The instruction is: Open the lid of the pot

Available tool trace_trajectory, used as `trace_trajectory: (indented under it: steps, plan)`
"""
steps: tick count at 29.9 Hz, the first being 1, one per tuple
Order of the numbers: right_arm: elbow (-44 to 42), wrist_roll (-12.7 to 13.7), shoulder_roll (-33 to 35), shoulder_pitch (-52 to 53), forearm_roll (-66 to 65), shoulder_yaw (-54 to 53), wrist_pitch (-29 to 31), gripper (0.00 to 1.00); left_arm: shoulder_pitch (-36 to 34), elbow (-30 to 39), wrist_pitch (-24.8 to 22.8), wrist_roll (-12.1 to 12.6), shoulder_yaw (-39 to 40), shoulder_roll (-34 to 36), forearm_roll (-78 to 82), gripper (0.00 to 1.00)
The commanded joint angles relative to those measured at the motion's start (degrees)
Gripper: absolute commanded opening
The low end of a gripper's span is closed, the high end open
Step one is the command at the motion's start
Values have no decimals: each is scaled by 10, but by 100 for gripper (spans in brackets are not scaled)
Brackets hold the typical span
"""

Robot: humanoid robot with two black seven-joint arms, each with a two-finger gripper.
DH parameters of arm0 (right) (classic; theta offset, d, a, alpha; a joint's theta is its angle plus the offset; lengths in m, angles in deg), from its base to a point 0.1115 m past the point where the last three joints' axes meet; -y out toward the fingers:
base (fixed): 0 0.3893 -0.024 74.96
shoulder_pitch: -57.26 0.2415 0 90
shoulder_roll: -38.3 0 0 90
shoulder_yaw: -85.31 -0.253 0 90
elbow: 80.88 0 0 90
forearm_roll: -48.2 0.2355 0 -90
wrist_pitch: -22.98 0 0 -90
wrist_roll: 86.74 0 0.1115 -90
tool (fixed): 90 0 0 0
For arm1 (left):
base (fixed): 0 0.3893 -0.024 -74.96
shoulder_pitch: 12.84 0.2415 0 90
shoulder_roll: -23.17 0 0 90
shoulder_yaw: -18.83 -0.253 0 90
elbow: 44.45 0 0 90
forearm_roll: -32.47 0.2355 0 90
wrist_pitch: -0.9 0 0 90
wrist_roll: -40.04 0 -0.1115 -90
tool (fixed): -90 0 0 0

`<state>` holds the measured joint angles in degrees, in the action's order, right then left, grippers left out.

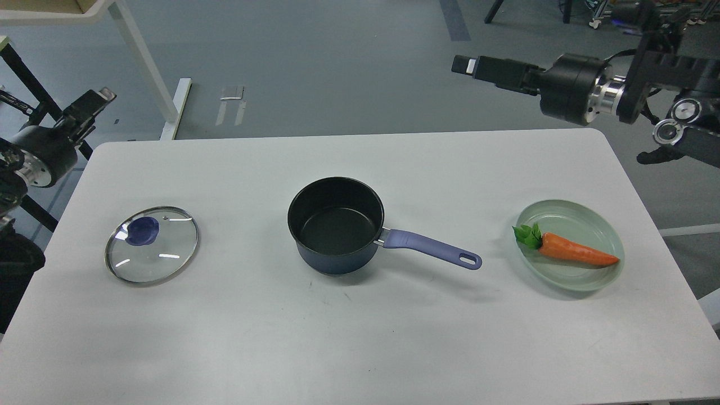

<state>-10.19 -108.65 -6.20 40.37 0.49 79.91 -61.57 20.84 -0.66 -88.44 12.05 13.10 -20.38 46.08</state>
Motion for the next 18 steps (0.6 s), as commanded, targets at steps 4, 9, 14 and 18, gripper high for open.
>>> trace_trajectory:
  steps: [4,9,14,18]
  plan:
    - [-45,-1,2,-113,147,-125,-11,99,6,-3,-43,0,48,-74,-117,99]
    - [-79,-1,2,-161,305,-133,-12,99,22,-27,-54,0,103,-134,-182,99]
    - [-104,-2,0,-202,451,-133,-12,99,24,-44,-78,0,131,-162,-242,99]
    - [-117,-9,-14,-220,550,-142,-12,99,43,-43,-97,0,152,-166,-299,100]
